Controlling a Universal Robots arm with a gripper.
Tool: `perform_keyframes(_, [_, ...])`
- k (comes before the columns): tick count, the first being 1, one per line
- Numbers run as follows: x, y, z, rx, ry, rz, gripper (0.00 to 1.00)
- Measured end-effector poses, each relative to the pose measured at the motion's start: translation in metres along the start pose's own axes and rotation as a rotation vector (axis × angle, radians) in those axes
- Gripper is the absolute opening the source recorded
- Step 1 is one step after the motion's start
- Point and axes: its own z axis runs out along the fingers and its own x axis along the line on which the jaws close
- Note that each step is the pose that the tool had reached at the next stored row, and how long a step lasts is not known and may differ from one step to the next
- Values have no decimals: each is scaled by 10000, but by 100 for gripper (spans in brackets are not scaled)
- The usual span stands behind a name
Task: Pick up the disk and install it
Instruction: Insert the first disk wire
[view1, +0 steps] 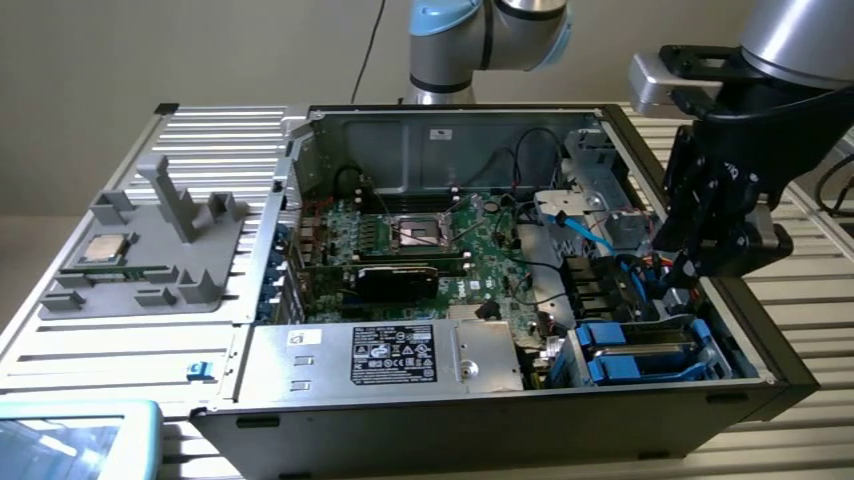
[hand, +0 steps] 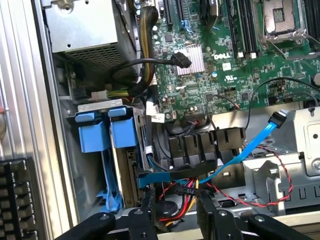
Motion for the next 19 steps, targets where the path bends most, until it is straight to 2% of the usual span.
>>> perform_keyframes(3, [-31,16,12,86,-21,29,48])
perform_keyframes(4, [-38,18,20,100,-23,54,54])
perform_keyframes(12, [-54,36,92,195,-51,523,54])
perform_keyframes(19, [-50,104,124,225,-74,855,54])
